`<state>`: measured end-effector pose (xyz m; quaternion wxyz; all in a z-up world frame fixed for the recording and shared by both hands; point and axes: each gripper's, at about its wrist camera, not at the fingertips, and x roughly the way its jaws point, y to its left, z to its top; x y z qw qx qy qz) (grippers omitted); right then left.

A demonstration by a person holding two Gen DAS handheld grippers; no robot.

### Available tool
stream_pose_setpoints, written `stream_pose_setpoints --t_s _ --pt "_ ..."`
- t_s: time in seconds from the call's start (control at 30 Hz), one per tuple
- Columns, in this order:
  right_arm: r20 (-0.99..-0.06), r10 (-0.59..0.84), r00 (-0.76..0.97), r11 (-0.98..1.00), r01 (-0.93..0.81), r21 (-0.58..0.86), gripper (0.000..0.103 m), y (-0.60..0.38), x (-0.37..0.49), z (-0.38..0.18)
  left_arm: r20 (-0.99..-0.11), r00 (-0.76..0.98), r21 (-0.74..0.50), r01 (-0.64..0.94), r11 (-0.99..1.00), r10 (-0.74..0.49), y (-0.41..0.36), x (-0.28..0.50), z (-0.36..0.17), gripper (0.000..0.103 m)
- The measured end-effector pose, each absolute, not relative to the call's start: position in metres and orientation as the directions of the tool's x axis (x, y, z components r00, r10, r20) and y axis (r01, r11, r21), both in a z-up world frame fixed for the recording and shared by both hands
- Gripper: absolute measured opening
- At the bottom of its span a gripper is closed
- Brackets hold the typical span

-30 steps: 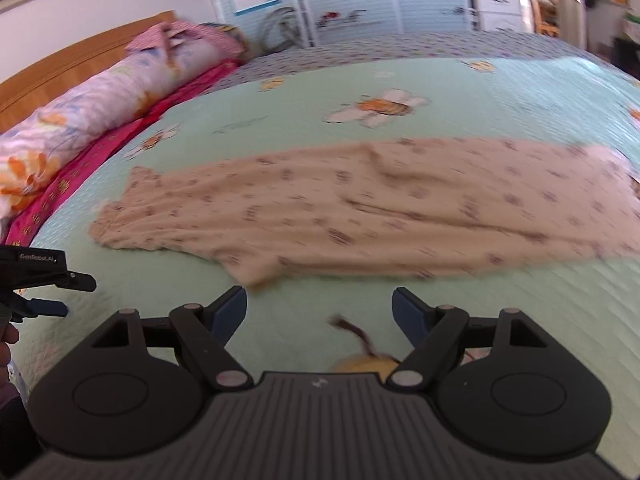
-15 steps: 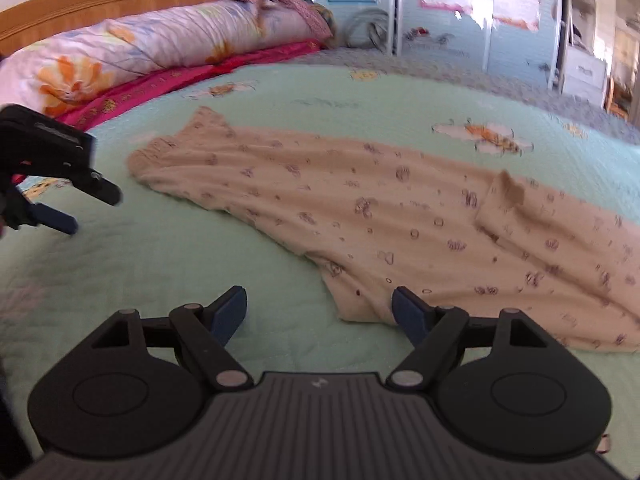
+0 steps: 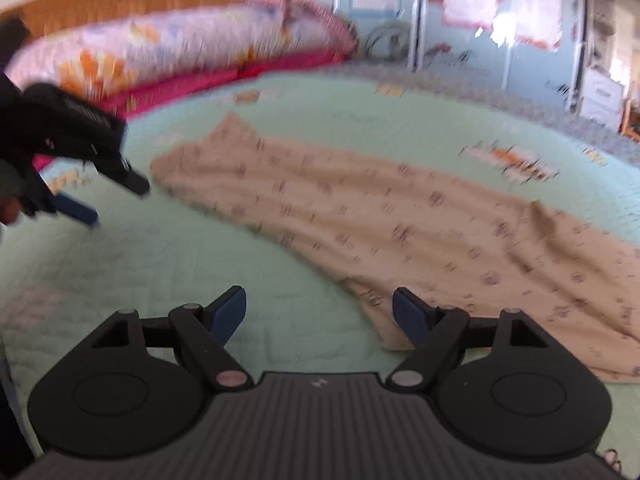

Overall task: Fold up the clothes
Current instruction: 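Roll the left gripper down to the garment's waistband end and pinch it, then lift the waistband end with the left gripper and fold it over the garment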

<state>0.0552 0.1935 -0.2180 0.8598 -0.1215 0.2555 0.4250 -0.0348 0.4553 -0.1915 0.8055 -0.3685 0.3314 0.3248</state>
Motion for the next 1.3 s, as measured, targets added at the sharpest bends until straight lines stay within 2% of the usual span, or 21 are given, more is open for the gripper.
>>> stream_pose_setpoints --t_s 0.23,0.5,0.57,0.7,0.87,1.0,1.07,1.1,1.13,1.17,1.2,1.3 --pt "-0.497 0.669 0.552 0.668 -0.740 0.077 0.082 0.181 0.082 -0.195 -0.746 0.636 -0.520 -0.742 0.423 0.198 0.485 -0.025 -0.200 0.075" --pt "-0.556 0.653 0.515 0.683 -0.718 0.137 0.082 0.175 0.082 -0.231 -0.689 0.708 -0.658 -0.701 0.274 0.157 0.524 -0.036 -0.226 0.075" --pt "-0.552 0.651 0.521 0.684 -0.718 0.130 0.082 0.174 0.077 -0.235 -0.660 0.737 -0.700 -0.673 0.239 0.147 0.531 -0.037 -0.232 0.080" --pt "-0.551 0.656 0.516 0.683 -0.716 0.144 0.082 0.174 0.079 -0.237 -0.612 0.779 -0.753 -0.627 0.197 0.141 0.537 -0.031 -0.237 0.103" --pt "-0.548 0.660 0.514 0.681 -0.718 0.147 0.084 0.173 0.079 -0.238 -0.630 0.748 -0.711 -0.664 0.233 0.209 0.536 -0.005 -0.229 0.103" --pt "-0.551 0.666 0.503 0.674 -0.722 0.155 0.087 0.173 0.080 -0.240 -0.609 0.764 -0.729 -0.645 0.229 0.214 0.539 0.010 -0.229 0.102" --pt "-0.553 0.667 0.499 0.672 -0.724 0.158 0.088 0.174 0.081 -0.240 -0.589 0.779 -0.743 -0.627 0.236 0.216 0.539 0.015 -0.231 0.093" --pt "-0.554 0.668 0.497 0.671 -0.725 0.158 0.089 0.174 0.081 -0.241 -0.581 0.787 -0.751 -0.617 0.235 0.208 0.539 0.017 -0.232 0.076" --pt "-0.554 0.668 0.496 0.669 -0.726 0.157 0.090 0.174 0.081 -0.241 -0.567 0.802 -0.769 -0.597 0.228 0.188 0.539 0.019 -0.235 0.055" --pt "-0.555 0.669 0.494 0.668 -0.728 0.156 0.090 0.175 0.080 -0.241 -0.551 0.818 -0.788 -0.575 0.220 0.165 0.539 0.019 -0.238 0.043" --pt "-0.556 0.670 0.493 0.666 -0.729 0.156 0.091 0.175 0.080 -0.241 -0.538 0.828 -0.800 -0.560 0.214 0.158 0.538 0.019 -0.240 0.024" --pt "-0.555 0.674 0.488 0.663 -0.731 0.163 0.092 0.174 0.080 -0.242 -0.513 0.837 -0.808 -0.546 0.221 0.192 0.532 0.013 -0.237 0.022"
